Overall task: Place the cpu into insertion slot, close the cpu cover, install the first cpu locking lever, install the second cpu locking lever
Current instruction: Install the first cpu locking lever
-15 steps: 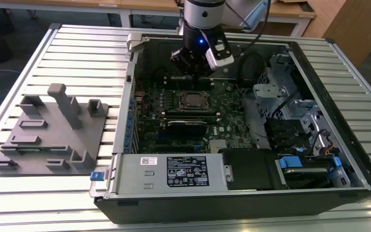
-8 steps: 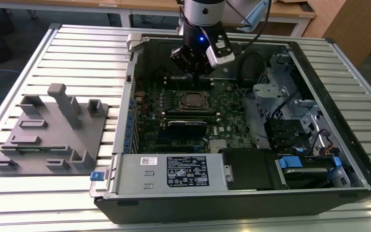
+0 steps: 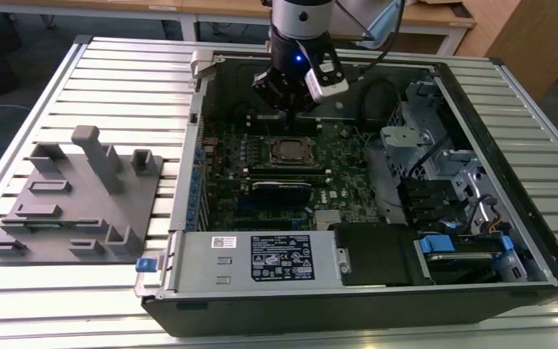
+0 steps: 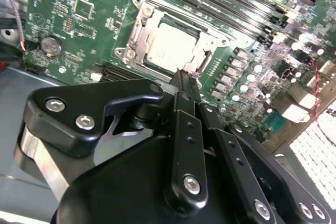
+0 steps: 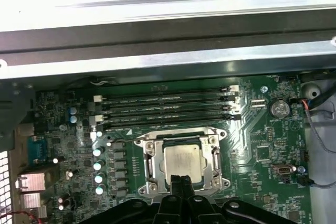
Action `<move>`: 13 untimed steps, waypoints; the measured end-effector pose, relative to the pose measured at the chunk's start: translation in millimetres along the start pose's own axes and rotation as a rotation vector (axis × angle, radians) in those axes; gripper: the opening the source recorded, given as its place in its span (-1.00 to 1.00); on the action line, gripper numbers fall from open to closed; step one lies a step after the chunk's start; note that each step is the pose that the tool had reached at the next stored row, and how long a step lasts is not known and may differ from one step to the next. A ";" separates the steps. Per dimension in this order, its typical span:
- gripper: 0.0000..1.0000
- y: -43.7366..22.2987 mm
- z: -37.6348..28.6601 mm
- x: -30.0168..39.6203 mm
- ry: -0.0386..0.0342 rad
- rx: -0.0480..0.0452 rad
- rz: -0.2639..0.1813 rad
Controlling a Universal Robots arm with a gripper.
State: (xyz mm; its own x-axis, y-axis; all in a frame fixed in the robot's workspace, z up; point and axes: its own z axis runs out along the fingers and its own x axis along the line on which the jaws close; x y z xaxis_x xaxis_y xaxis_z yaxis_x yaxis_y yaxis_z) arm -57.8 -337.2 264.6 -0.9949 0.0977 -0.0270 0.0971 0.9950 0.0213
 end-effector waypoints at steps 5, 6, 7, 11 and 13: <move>-0.80 -0.9 -0.1 9.6 0.0001 0.0001 0.000; -0.80 -1.1 -0.1 11.5 0.0000 0.0001 0.000; -0.80 -1.3 -0.1 13.5 0.0000 0.0001 0.000; -0.80 -2.3 -0.2 23.5 0.0001 0.0001 0.000; -0.80 -2.8 -0.3 29.1 0.0000 0.0001 0.000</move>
State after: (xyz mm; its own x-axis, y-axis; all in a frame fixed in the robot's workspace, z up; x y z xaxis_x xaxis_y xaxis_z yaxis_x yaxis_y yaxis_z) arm -87.0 -337.2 264.1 -0.9948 0.0978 -0.0270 0.0972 0.9950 0.0212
